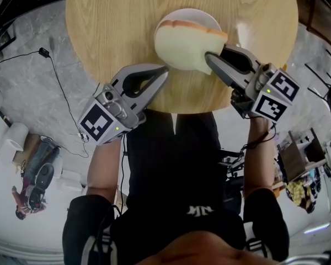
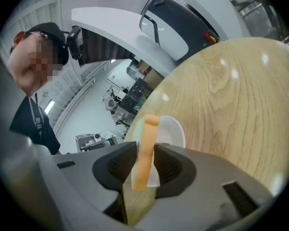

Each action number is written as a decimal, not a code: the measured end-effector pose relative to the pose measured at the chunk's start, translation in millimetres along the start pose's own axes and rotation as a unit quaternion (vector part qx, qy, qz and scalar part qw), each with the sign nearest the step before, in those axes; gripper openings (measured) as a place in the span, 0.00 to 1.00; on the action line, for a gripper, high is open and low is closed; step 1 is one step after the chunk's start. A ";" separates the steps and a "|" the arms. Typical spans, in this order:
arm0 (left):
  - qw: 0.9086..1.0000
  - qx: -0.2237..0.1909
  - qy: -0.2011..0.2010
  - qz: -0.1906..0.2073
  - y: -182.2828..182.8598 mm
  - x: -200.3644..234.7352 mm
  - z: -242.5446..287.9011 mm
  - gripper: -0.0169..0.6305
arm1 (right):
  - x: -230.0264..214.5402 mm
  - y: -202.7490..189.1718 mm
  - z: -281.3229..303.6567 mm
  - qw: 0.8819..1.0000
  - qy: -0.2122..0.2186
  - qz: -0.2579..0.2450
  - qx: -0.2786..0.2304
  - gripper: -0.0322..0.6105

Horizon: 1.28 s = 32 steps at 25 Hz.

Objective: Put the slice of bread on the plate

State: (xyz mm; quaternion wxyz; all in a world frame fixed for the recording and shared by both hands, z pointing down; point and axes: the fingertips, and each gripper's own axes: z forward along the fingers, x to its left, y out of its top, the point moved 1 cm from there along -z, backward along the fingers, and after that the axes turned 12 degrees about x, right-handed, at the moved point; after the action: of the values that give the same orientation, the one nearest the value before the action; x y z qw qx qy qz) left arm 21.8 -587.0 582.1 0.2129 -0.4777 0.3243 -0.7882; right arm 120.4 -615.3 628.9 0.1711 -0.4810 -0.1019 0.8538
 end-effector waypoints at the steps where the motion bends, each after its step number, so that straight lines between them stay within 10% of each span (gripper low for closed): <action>1: 1.000 0.000 -0.001 0.000 -0.1 -0.2 0.4 0.05 | -1.9 -0.3 -0.2 1.000 -0.016 -0.009 0.003 0.25; 14: 1.000 0.003 -0.007 -0.001 -3.5 2.5 1.9 0.05 | -17.7 1.8 1.3 0.980 -0.167 -0.102 0.023 0.33; 19: 1.000 0.002 -0.007 0.000 -6.4 1.6 2.9 0.05 | -24.9 2.8 -1.7 0.954 -0.245 -0.169 0.034 0.44; 26: 1.000 -0.002 0.011 0.012 -5.2 4.6 -5.4 0.05 | -11.3 14.2 -15.6 0.940 -0.265 -0.215 -0.027 0.44; 32: 0.999 -0.023 0.022 0.010 15.3 21.9 -47.2 0.05 | 60.8 34.6 -31.7 0.939 -0.192 -0.247 -0.141 0.06</action>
State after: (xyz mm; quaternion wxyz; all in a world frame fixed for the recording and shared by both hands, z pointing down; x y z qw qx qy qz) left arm -29.8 -597.2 568.9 0.2026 -0.4618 0.3521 -0.7885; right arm 111.8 -623.1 553.0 0.2841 -0.2864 -0.3682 0.8377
